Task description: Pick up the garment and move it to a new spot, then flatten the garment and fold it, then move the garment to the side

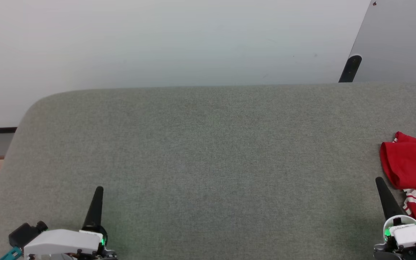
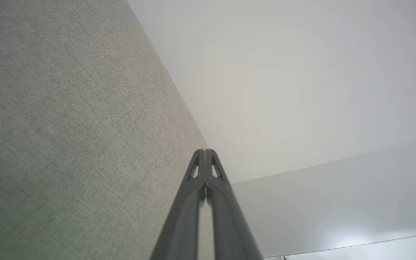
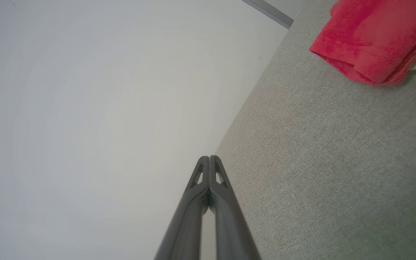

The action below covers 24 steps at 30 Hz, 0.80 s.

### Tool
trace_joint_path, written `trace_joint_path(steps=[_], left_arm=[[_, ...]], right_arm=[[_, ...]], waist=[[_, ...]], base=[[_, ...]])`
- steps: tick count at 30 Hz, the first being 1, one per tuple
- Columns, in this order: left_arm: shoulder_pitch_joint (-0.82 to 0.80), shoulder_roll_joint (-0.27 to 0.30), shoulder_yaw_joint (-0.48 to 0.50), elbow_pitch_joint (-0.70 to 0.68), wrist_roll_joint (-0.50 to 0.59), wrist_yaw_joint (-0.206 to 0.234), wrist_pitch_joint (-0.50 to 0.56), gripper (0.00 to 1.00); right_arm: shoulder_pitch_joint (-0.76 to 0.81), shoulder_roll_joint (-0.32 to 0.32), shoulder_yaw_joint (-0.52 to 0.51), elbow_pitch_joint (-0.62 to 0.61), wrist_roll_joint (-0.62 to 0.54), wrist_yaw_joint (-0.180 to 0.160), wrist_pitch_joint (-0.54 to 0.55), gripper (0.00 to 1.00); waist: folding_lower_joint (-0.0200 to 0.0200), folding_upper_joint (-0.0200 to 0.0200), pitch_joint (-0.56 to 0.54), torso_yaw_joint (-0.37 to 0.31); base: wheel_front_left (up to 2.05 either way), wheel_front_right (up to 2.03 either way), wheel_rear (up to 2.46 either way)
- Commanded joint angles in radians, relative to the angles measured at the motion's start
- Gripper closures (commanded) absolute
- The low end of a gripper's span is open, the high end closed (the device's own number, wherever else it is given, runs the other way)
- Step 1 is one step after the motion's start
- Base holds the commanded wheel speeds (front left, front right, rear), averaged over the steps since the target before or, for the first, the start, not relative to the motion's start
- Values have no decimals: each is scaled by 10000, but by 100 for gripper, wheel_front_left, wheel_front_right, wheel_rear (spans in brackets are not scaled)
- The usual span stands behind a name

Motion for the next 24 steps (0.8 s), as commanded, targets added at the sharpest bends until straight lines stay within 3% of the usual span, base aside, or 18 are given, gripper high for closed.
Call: trace_joint_path(steps=[1,24], left_arm=[[-155,10,63,-63,-214,-73,46,100],[-288,-297,201,21,-1844,-127,565,100]], right_arm=[[-207,17,-39,-33,245,-7,36,100],[-356,293,-67,317,1896,-10,224,100]], waist=[[0,0,-4,-1],[0,0,-83,-11]], base=[[0,0,0],[0,0,0]])
